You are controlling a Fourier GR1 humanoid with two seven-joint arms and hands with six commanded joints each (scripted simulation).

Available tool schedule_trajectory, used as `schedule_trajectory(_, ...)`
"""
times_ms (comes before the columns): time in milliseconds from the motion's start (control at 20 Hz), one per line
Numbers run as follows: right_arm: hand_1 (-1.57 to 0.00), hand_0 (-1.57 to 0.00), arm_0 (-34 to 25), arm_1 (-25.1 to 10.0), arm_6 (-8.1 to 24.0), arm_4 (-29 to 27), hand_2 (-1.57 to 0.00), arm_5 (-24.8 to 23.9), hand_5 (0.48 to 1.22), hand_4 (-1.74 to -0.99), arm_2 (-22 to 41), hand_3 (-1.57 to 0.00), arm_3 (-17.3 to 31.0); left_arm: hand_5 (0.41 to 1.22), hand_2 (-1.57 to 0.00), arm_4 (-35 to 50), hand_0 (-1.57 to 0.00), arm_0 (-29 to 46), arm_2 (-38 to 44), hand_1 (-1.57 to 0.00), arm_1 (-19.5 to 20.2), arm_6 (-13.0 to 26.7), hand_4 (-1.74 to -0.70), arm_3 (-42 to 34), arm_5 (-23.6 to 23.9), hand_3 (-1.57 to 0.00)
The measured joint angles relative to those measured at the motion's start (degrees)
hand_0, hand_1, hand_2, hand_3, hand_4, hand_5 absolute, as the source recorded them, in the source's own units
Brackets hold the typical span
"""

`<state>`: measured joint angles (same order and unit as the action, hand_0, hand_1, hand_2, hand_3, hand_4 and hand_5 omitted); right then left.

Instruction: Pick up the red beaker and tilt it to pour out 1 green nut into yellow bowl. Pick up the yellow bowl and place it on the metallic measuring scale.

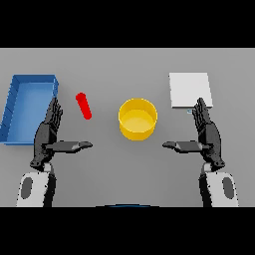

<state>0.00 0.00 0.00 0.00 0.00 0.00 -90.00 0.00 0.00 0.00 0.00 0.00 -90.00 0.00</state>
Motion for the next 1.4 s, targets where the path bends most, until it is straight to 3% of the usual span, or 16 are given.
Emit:
schedule_trajectory(300, 0.00, 0.00, 0.2, -0.5, 0.2, -0.1, 0.00, 0.1, 0.681, -1.245, -0.2, 0.00, -0.1, 0.652, 0.00, -0.1, 0.00, 0.2, -0.4, 0.00, -0.3, 0.0, -1.20, -0.6, 0.1, 0.00)
schedule_trajectory(350, 0.00, 0.00, 2.7, -2.9, -5.2, 5.5, 0.00, -0.8, 0.678, -1.242, 2.2, 0.00, -2.7, 0.649, 0.00, -3.2, 0.00, 2.1, -2.5, 0.00, 1.1, -1.0, -1.21, -2.8, 0.0, 0.00)
schedule_trajectory(400, 0.00, 0.00, 4.7, -3.8, -7.3, 9.5, 0.00, -1.5, 0.679, -1.239, 4.3, 0.00, -4.7, 0.650, 0.00, -5.1, 0.00, 3.1, -4.0, 0.00, 2.0, -0.5, -1.21, -4.9, -0.1, 0.00)
schedule_trajectory(550, 0.00, 0.00, 6.5, -4.3, -6.5, 14.3, 0.00, -2.6, 0.678, -1.235, 6.9, 0.00, -7.1, 0.660, 0.00, -7.3, 0.00, 5.1, -5.9, 0.00, 3.1, 2.5, -1.22, -8.4, -0.3, 0.00)
schedule_trajectory(750, 0.00, 0.00, 7.1, -4.3, -5.9, 14.1, 0.00, -2.1, 0.682, -1.254, 7.2, 0.00, -8.4, 0.679, 0.00, -8.5, 0.00, 4.9, -7.3, 0.00, 3.1, 3.4, -1.25, -8.3, -0.9, 0.00)
schedule_trajectory(1050, 0.00, 0.00, 6.6, -3.9, -6.4, 11.2, 0.00, -0.8, 0.678, -1.304, 6.4, 0.00, -8.3, 0.738, 0.00, -8.1, 0.00, -3.3, -5.6, 0.00, 2.4, 3.6, -1.38, 1.7, -1.4, 0.00)
schedule_trajectory(1400, 0.00, 0.00, 6.6, -4.1, -5.0, 10.0, 0.00, -0.5, 0.688, -1.339, 5.7, 0.00, -9.2, 0.718, 0.00, -9.0, 0.00, -12.0, -2.4, 0.00, 2.2, 2.6, -1.35, 14.7, 0.4, 0.00)
